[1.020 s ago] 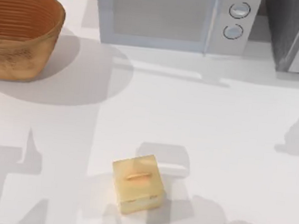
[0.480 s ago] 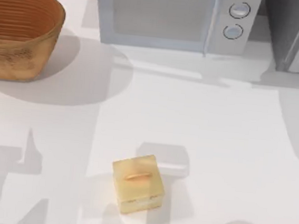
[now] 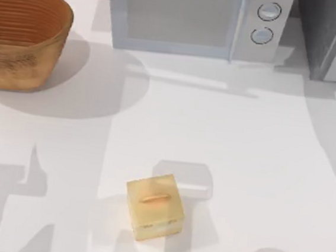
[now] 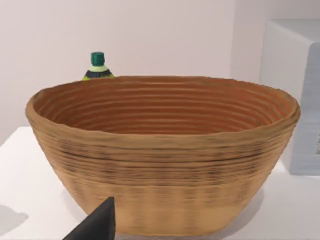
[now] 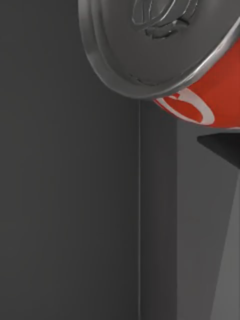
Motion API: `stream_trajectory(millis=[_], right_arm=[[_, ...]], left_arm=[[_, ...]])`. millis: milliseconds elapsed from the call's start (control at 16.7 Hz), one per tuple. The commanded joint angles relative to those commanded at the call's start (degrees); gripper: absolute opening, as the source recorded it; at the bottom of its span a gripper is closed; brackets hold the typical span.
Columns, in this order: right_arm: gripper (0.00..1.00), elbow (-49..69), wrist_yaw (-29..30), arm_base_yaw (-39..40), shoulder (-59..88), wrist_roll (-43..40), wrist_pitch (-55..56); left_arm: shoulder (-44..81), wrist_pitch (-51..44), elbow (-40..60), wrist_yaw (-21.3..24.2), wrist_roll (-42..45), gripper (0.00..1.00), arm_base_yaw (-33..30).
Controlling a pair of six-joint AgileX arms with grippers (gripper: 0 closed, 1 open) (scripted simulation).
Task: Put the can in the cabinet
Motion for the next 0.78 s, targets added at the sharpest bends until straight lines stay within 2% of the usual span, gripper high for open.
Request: stream_trajectory(millis=[420,600,780], right_arm=[[0.00,1.9,-0.3,-0.4,1.8,0.0,-0.8],[0.00,9.4,-0.8,-1.0,8.2,0.1,-2.9],[0.00,21.9,-1.5,-1.8,17.2,0.0,-5.9]], left_arm=[[0.0,0.0,0.0,0.0,0.0,1.00,0.0],[0.0,0.0,0.0,0.0,0.0,1.00,0.0],[0.0,0.0,0.0,0.0,0.0,1.00,0.0]])
